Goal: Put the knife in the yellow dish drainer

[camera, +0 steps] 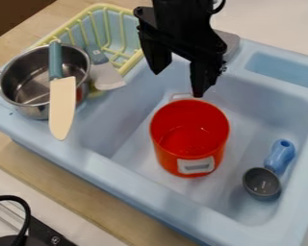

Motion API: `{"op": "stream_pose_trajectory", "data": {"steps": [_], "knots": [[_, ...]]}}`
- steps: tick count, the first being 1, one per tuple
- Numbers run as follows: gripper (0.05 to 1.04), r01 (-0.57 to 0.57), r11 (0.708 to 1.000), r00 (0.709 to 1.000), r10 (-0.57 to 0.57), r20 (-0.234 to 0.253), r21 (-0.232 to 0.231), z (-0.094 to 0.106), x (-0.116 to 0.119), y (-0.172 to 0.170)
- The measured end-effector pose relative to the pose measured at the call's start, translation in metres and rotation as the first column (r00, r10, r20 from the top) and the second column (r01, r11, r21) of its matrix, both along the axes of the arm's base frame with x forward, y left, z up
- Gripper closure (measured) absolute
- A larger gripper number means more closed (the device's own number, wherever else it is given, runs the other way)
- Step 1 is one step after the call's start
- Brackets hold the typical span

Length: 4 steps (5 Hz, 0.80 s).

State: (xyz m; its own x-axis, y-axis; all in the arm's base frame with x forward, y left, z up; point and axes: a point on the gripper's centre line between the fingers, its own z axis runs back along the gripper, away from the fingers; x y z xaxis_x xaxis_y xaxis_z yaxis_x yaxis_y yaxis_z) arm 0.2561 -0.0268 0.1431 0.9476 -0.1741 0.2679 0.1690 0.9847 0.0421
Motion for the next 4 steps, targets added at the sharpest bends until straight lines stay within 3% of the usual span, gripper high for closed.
{"op": "stream_pose_trajectory", "data": {"steps": [1, 2, 4], "knots": [[0.084, -0.006, 1.000, 1.000, 0.006, -0.022, -0.004, -0.004, -0.003, 0.000], [0.083, -0.107, 0.993, 0.991, 0.103, -0.087, -0.044, -0.005, -0.013, 0.004], [0.083, -0.350, 0.934, 0.937, 0.349, -0.031, -0.068, 0.008, -0.013, 0.025]]}}
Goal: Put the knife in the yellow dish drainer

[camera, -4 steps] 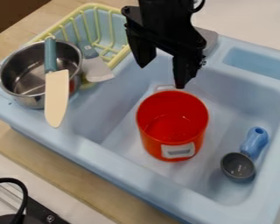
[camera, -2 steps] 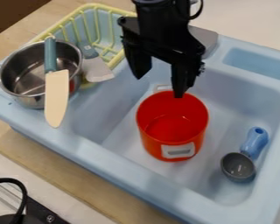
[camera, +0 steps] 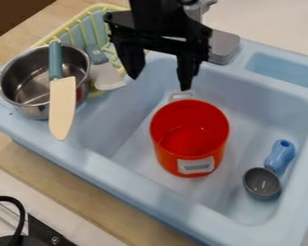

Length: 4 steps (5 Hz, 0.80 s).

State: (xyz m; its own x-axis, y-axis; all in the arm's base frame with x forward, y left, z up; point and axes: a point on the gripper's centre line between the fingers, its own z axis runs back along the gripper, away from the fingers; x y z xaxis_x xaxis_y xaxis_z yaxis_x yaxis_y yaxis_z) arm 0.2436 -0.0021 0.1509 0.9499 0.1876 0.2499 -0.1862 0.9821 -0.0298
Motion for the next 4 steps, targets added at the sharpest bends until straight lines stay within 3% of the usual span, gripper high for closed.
{"op": "stream_pose_trajectory", "data": {"steps": [1, 2, 3, 4], "knots": [[0.083, -0.112, 0.994, 0.994, 0.111, 0.024, 0.023, 0.009, -0.005, 0.015], [0.083, -0.245, 0.969, 0.970, 0.245, 0.000, 0.027, 0.018, -0.012, 0.035], [0.083, -0.382, 0.922, 0.921, 0.385, -0.052, 0.066, 0.021, -0.026, 0.061], [0.083, -0.469, 0.881, 0.878, 0.473, -0.074, 0.057, 0.020, -0.036, 0.080]]}}
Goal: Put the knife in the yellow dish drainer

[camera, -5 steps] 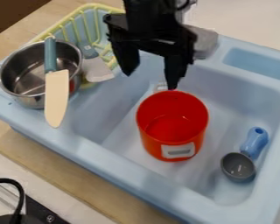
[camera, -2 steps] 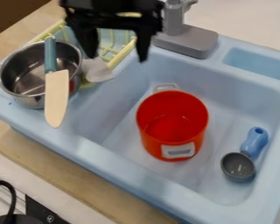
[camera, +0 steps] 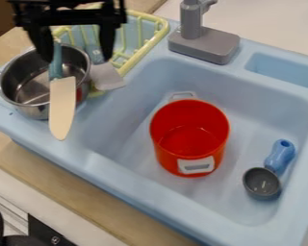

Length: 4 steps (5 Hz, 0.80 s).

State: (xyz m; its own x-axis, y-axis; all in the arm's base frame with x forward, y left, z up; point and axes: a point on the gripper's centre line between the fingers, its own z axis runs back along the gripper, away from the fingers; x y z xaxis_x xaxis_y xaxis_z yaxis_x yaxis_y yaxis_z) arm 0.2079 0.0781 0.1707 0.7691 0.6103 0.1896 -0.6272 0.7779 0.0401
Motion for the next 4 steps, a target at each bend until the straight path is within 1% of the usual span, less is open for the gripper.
{"op": "stream_pose_trajectory", "data": {"steps": [1, 2, 3, 4], "knots": [[0.084, -0.077, 0.997, 0.997, 0.077, 0.019, -0.007, 0.001, -0.013, 0.014], [0.083, -0.145, 0.989, 0.989, 0.146, 0.034, -0.033, -0.001, -0.019, 0.027], [0.083, -0.166, 0.986, 0.985, 0.167, 0.034, -0.031, -0.004, -0.022, 0.033], [0.083, -0.164, 0.986, 0.986, 0.164, -0.005, -0.038, -0.019, -0.020, 0.034]]}}
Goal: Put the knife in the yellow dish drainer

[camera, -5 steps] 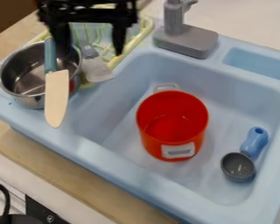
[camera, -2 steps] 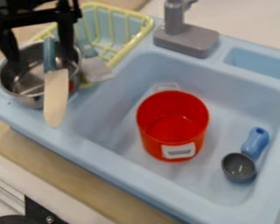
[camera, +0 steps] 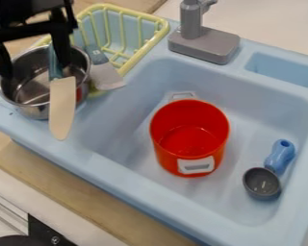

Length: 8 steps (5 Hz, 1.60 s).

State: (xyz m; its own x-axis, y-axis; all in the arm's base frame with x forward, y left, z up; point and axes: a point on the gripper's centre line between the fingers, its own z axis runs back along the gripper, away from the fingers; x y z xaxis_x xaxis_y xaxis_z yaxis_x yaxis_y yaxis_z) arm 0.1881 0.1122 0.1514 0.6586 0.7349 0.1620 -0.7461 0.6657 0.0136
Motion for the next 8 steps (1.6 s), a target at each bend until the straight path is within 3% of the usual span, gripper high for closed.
{"op": "stream_pose_trajectory", "data": {"steps": [2, 3, 4, 5, 8], "knots": [[0.126, 0.005, 1.000, 1.000, -0.005, 0.012, -0.017, -0.0106, -0.0003, -0.0039], [0.373, -0.003, 1.000, 0.998, 0.004, 0.055, -0.024, -0.0146, -0.0044, -0.0080], [0.691, -0.001, 1.000, 0.998, 0.002, 0.063, -0.026, -0.0140, -0.0049, -0.0072], [0.887, -0.015, 1.000, 0.998, 0.016, 0.066, -0.018, -0.0134, -0.0046, -0.0056], [0.909, -0.035, 0.999, 0.998, 0.036, 0.050, -0.022, -0.0090, -0.0079, -0.0046]]}}
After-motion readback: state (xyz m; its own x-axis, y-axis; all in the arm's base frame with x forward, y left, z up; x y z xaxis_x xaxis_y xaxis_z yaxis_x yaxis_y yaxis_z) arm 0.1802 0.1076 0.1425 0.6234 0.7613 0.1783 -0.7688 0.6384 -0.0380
